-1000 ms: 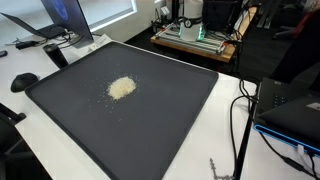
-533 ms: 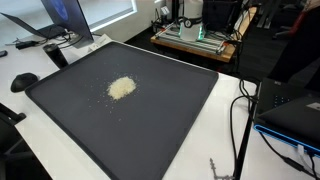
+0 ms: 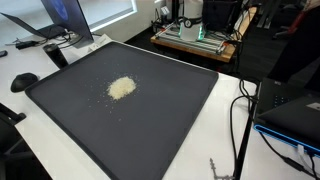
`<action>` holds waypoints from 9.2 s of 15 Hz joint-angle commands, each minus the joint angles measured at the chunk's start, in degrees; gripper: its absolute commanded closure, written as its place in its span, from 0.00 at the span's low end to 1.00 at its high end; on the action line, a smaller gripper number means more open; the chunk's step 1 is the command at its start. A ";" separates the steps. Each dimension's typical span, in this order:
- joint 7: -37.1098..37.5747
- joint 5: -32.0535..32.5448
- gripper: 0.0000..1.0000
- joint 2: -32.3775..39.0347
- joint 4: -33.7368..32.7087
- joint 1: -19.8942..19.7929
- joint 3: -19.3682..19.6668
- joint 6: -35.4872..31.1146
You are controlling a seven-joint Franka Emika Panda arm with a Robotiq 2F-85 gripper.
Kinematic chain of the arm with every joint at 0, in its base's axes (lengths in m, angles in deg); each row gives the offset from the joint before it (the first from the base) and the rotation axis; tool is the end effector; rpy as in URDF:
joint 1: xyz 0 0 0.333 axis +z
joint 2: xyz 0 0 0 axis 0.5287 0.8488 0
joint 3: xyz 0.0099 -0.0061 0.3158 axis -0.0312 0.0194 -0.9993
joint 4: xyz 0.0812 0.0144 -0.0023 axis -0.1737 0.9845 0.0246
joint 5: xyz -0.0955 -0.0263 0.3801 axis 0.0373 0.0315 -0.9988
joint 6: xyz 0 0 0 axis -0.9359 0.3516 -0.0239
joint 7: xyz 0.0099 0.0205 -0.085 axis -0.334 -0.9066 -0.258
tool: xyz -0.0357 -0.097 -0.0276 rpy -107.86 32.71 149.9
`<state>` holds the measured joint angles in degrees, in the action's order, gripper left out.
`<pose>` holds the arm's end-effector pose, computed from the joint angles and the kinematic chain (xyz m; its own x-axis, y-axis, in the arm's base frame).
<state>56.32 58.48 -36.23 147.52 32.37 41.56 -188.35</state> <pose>0.3713 0.0068 0.4863 0.9993 0.0265 0.0256 0.0268 -0.9996 -0.0119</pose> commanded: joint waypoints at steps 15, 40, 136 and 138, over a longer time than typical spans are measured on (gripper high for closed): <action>27.42 19.59 0.00 29.61 -15.44 1.05 -12.36 -15.51; 39.21 32.28 0.00 60.35 -38.75 11.45 0.66 -18.00; 23.81 12.19 0.00 60.07 -38.07 5.23 6.87 -21.74; 22.56 11.31 0.00 55.69 -32.52 4.35 6.42 -24.49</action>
<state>79.49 70.60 28.16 103.74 37.41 48.19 -207.79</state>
